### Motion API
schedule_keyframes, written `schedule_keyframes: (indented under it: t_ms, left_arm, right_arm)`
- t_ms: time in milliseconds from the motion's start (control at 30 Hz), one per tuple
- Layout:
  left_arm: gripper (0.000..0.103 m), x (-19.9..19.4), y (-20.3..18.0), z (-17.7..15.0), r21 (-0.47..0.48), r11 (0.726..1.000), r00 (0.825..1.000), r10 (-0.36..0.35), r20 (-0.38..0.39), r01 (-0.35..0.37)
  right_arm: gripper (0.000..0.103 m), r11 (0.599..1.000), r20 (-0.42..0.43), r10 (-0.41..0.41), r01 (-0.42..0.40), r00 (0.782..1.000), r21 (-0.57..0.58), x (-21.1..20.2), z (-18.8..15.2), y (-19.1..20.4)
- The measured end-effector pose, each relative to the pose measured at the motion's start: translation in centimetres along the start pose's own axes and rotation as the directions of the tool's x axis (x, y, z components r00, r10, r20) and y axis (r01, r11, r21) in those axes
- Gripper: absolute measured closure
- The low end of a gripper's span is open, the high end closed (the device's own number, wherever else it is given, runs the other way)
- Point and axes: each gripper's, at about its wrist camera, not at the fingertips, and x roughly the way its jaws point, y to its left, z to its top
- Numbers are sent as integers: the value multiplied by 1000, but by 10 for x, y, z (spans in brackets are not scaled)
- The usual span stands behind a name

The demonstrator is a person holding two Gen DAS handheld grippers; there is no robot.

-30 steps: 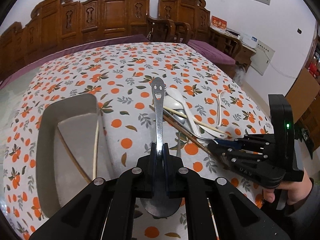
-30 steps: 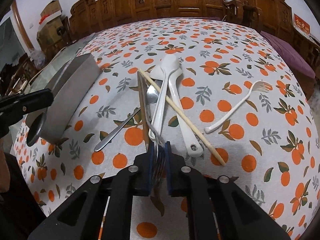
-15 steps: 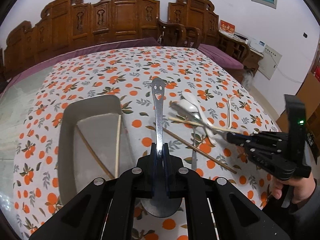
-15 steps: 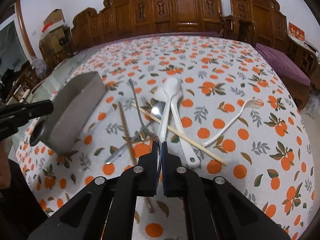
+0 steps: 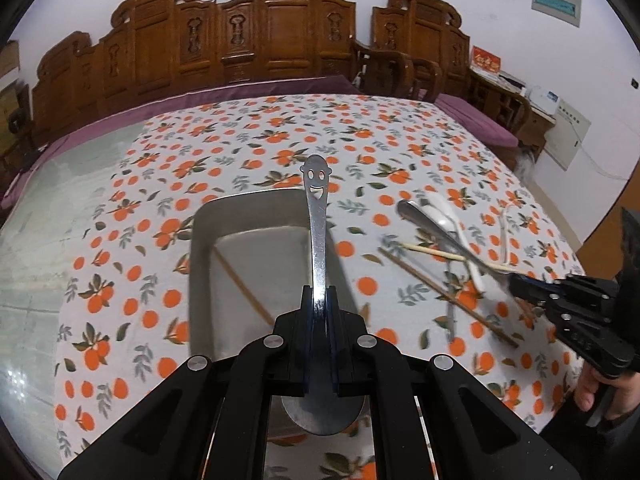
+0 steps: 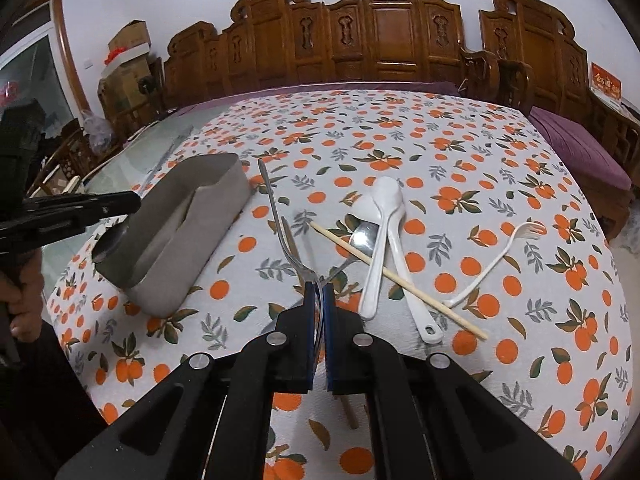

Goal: Organize utensils
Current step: 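Lower the spoon into the tray with the left tool while the right tool lifts the fork, then lower the steel fork into the tray and open the right tool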

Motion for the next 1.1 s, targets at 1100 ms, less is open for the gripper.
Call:
schedule_keyframes:
  t_ms: [1100]
  left_arm:
    - [97, 51, 36, -18, -67, 997, 993, 33, -110, -40]
  right_arm:
    - [98, 998, 4, 20, -19, 1000, -52, -4, 4, 34]
